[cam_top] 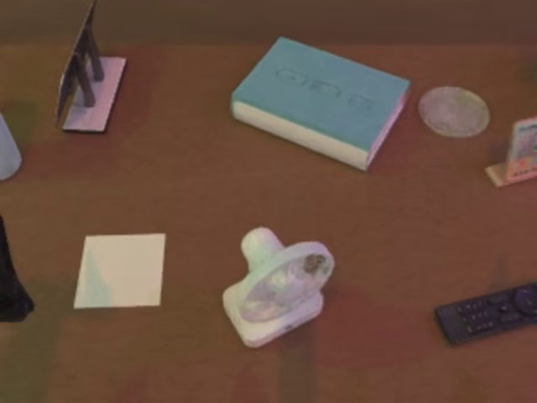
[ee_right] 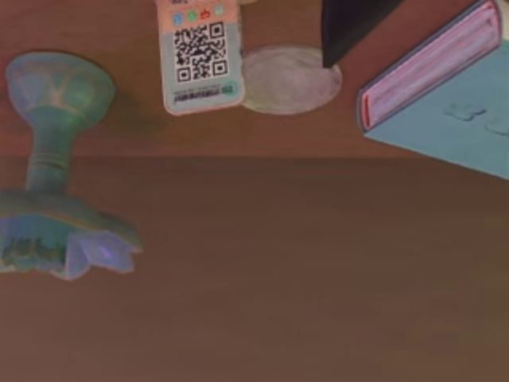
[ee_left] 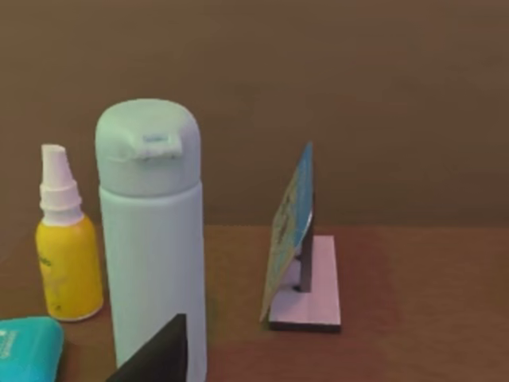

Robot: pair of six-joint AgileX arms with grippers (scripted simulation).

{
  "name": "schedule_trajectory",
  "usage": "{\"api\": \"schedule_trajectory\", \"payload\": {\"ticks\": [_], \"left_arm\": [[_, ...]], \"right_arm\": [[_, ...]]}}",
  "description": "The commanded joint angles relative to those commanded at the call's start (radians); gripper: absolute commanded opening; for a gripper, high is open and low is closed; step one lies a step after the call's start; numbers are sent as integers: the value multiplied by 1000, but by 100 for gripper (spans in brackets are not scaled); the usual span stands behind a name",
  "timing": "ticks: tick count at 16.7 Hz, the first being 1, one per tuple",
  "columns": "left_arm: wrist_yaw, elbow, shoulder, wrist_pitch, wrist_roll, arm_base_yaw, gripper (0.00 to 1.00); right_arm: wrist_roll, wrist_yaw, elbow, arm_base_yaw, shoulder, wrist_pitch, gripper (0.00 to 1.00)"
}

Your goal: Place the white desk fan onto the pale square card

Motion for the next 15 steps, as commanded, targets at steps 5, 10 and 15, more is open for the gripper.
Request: {"api": "schedule_trajectory", "payload": {"ticks": [5,10,15], "left_arm": [[1,60,62,-60,13,-34,100],[-2,357,376,-310,56,-174,100],[-3,817,877,-633,109,-368,100]], "right_arm": [[0,0,0,0,0,0,100],[0,0,0,0,0,0,100],[0,0,0,0,0,0,100]]}}
